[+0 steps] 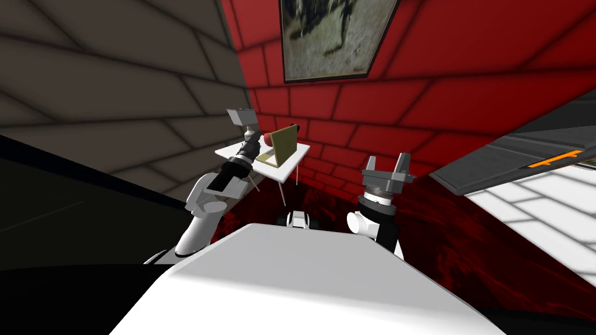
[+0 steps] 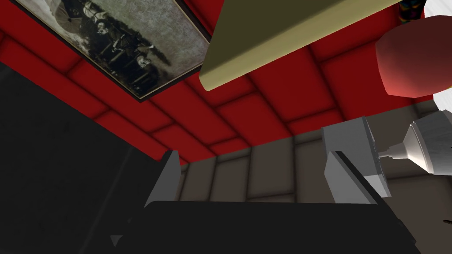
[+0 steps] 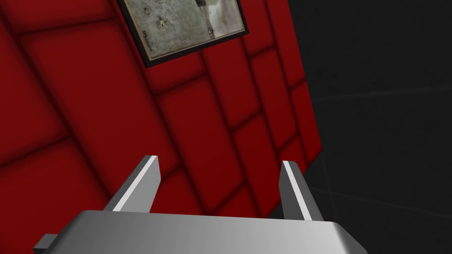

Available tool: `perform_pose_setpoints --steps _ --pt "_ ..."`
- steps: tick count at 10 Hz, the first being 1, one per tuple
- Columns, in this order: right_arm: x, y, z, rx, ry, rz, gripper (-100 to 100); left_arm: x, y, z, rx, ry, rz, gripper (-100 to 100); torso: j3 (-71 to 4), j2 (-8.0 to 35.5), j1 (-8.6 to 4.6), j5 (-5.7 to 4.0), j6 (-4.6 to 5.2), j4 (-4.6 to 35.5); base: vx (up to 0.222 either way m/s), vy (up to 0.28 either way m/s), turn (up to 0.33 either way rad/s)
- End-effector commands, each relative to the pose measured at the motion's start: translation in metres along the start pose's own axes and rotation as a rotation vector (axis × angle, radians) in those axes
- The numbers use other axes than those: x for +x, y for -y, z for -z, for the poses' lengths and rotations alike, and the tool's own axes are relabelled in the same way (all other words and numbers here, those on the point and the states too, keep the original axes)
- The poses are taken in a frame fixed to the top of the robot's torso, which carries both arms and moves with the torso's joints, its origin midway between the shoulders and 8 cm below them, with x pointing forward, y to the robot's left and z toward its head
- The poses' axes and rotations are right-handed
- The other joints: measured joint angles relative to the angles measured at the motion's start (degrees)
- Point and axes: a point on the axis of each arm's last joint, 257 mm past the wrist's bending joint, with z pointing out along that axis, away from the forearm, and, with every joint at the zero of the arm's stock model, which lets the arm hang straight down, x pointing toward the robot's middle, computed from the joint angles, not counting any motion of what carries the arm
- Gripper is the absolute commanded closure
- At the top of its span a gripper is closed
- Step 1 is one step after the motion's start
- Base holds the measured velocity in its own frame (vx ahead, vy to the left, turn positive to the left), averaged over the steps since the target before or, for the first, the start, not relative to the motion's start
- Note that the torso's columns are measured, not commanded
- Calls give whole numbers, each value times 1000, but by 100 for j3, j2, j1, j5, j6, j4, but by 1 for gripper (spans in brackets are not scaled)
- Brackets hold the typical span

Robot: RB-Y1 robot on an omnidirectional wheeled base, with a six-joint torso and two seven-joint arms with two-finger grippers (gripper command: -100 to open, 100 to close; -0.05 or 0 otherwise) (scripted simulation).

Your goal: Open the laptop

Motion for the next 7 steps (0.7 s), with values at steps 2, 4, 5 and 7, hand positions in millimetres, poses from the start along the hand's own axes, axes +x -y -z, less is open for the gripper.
perform_pose_setpoints --steps 2,4,5,7 --pt "0 0 0 0 0 0 0 1 -4 -6 -47 -11 -4 -100 -3 -4 3 1 0 -1 8 52 -115" --pt "0 0 0 0 0 0 0 3 -5 -9 -68 -20 -5 -100 -1 -2 1 0 0 0 0 46 -103" --pt "0 0 0 0 0 0 0 6 -3 -12 -79 -31 -5 -100 -1 -2 0 1 -3 -1 -12 53 -140" --pt "0 0 0 0 0 0 0 8 -3 -14 -100 -41 -5 -100 1 0 1 1 -3 0 -17 46 -123"
